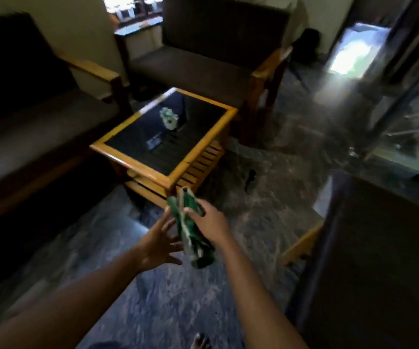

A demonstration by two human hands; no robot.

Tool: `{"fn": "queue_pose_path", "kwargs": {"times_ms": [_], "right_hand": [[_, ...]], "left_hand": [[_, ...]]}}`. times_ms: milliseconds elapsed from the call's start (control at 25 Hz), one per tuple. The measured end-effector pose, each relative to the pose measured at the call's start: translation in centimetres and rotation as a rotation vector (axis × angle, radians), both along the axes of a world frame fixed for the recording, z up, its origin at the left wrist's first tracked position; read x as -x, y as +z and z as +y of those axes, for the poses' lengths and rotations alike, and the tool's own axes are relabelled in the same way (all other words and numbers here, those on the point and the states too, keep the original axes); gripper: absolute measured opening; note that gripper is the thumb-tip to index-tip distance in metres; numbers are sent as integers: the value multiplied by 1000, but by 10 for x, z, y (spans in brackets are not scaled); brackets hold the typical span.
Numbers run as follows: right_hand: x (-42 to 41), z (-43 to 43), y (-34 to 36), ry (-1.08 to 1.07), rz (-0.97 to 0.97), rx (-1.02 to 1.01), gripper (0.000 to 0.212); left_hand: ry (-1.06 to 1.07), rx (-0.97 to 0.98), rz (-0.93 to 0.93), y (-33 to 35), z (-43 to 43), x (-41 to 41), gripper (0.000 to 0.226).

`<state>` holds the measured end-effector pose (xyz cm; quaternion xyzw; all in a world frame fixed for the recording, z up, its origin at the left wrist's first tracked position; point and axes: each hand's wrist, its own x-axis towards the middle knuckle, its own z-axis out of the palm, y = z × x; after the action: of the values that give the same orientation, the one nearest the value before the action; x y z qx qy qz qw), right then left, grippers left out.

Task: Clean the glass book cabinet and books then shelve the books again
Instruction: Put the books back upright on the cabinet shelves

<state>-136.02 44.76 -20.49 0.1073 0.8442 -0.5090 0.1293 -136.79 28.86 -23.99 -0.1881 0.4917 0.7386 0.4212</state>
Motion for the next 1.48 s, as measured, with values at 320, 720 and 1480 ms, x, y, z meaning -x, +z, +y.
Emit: {"fn": "queue_pose_path", "kwargs": {"times_ms": [320, 720, 1480], "right_hand": [[68, -246, 12, 382, -187, 293, 30], [51, -561, -31, 1088, -358, -56, 23], [-247, -979, -200, 1914, -285, -520, 55]], "left_hand": [[616, 169, 37, 7, -243, 5, 26], [1650, 278, -428, -71, -486, -265, 16], [2796, -543, -604, -159, -582, -360, 28]]}}
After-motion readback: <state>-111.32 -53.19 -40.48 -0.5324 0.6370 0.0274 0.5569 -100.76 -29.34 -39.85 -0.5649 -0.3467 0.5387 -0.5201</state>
